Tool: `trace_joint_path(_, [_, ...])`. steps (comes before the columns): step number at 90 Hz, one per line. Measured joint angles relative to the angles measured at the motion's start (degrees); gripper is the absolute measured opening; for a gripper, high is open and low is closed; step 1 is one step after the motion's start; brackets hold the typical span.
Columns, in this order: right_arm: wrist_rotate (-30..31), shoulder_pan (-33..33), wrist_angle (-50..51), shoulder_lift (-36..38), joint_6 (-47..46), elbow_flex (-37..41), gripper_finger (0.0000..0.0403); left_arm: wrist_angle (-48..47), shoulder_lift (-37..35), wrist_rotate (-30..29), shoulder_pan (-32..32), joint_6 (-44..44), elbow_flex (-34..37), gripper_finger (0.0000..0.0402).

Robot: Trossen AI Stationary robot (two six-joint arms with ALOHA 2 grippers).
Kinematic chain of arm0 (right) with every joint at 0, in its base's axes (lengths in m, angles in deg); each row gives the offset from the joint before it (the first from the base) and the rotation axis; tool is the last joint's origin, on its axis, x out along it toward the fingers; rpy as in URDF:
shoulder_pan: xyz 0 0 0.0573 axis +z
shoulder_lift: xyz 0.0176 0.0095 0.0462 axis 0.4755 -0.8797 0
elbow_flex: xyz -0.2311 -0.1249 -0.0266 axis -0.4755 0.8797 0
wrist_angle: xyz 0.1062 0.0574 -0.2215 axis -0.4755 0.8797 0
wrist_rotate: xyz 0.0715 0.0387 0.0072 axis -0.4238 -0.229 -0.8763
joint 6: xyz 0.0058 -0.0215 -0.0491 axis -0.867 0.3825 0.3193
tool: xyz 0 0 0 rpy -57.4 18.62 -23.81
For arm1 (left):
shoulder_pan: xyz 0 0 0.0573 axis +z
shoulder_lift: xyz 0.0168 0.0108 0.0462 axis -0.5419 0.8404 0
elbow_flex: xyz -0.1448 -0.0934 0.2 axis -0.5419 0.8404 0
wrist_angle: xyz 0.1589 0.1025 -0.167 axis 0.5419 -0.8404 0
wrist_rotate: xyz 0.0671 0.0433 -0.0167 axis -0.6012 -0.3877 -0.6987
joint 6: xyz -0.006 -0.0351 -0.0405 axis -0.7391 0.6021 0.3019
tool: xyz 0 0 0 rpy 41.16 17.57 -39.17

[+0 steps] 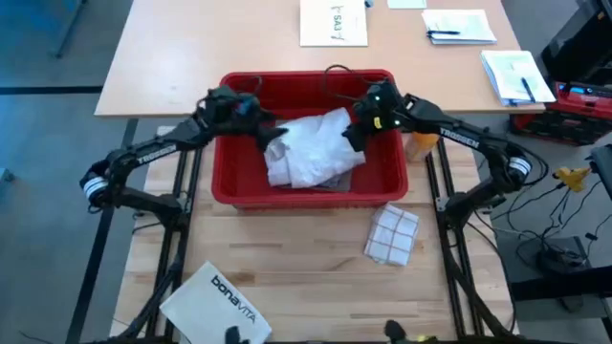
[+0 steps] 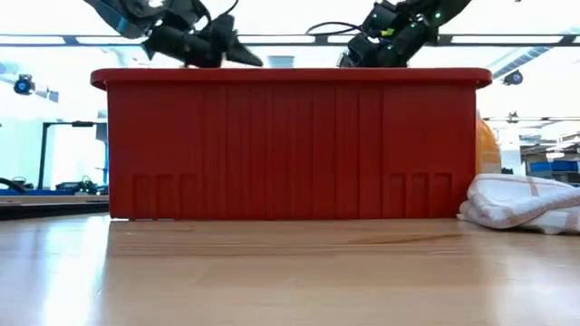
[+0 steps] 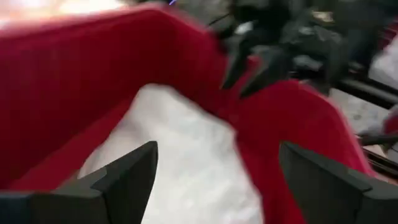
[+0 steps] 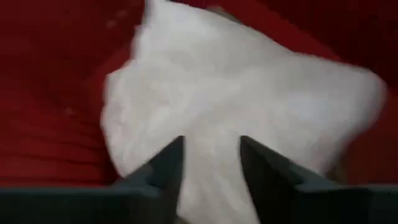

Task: Fold laundry
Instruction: Put the stack of clothes into the red bin

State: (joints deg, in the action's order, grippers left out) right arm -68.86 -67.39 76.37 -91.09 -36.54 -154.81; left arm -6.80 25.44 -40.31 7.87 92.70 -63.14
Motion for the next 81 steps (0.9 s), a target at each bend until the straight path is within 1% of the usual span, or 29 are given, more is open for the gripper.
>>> trace_joint_path(6, [-2.26, 0.30, -1.41, -1.40, 2.92, 0.00, 0.0036, 3.38, 2.49, -0.51, -0.57, -1.74, 0.00, 0.0313])
trace_joint_path(9, [-2.57, 0.44, -2.41, -2.26, 3.62, 0.00, 0.0019, 4.71, 4.18, -0.97, -0.77, -2.50, -0.04, 0.0312])
trace_joint_path(14, [-2.58, 0.74, -3.17, -3.83, 3.94, 0.00, 0.0014, 4.70, 6.98, -1.26, -1.40, -3.31, -0.15, 0.0303])
trace_joint_path(19, [-2.53, 1.07, -3.43, -5.54, 4.63, 0.02, 0.0019, 4.46, 10.04, -1.07, -2.33, -3.67, -0.72, 0.0275])
trace_joint_path(26, [-2.53, 1.64, -3.89, -7.83, 6.10, 0.04, 0.0015, 4.30, 13.76, -0.46, -2.93, -4.28, -1.12, 0.0209])
trace_joint_path(33, [-2.57, 2.17, -4.03, -10.43, 7.57, 0.03, 0.0004, 4.11, 17.27, -1.57, -3.00, -4.85, -1.93, 0.0125])
trace_joint_path(39, [-2.55, 2.76, -3.97, -12.87, 8.24, 0.04, 0.0003, 1.38, 19.51, -4.26, -3.08, -4.89, -2.96, 0.0051])
trace_joint_path(43, [-2.26, 2.91, -3.89, -14.25, 8.32, 0.06, 0.0003, -1.38, 20.63, -7.91, -3.18, -4.86, -3.83, 0.0021])
trace_joint_path(49, [-0.48, 3.12, -3.66, -16.05, 7.27, 0.07, 0.0001, -4.88, 22.14, -13.16, -3.27, -5.93, -5.04, 0.0016])
trace_joint_path(54, [0.72, 3.12, -3.21, -17.37, 6.54, 0.07, 0.0001, -7.33, 23.44, -15.17, -3.14, -8.04, -5.64, 0.0022])
trace_joint_path(60, [1.71, 3.12, -3.13, -18.57, 5.59, 0.07, 0.0001, -9.65, 24.98, -16.23, -3.02, -9.79, -6.21, 0.0025])
trace_joint_path(68, [2.03, 3.15, -3.18, -19.63, 5.40, 0.03, 0.0001, -11.87, 26.13, -16.45, -3.04, -9.25, -7.23, 0.0025])
trace_joint_path(75, [2.15, 3.14, -3.03, -19.72, 3.87, 0.02, 0.0002, -12.85, 26.10, -15.39, -2.91, -8.52, -7.99, 0.0025])
trace_joint_path(81, [1.84, 3.13, -3.19, -18.41, 2.99, 0.09, 0.0001, -13.55, 25.13, -15.22, -2.95, -8.44, -8.82, 0.0025])
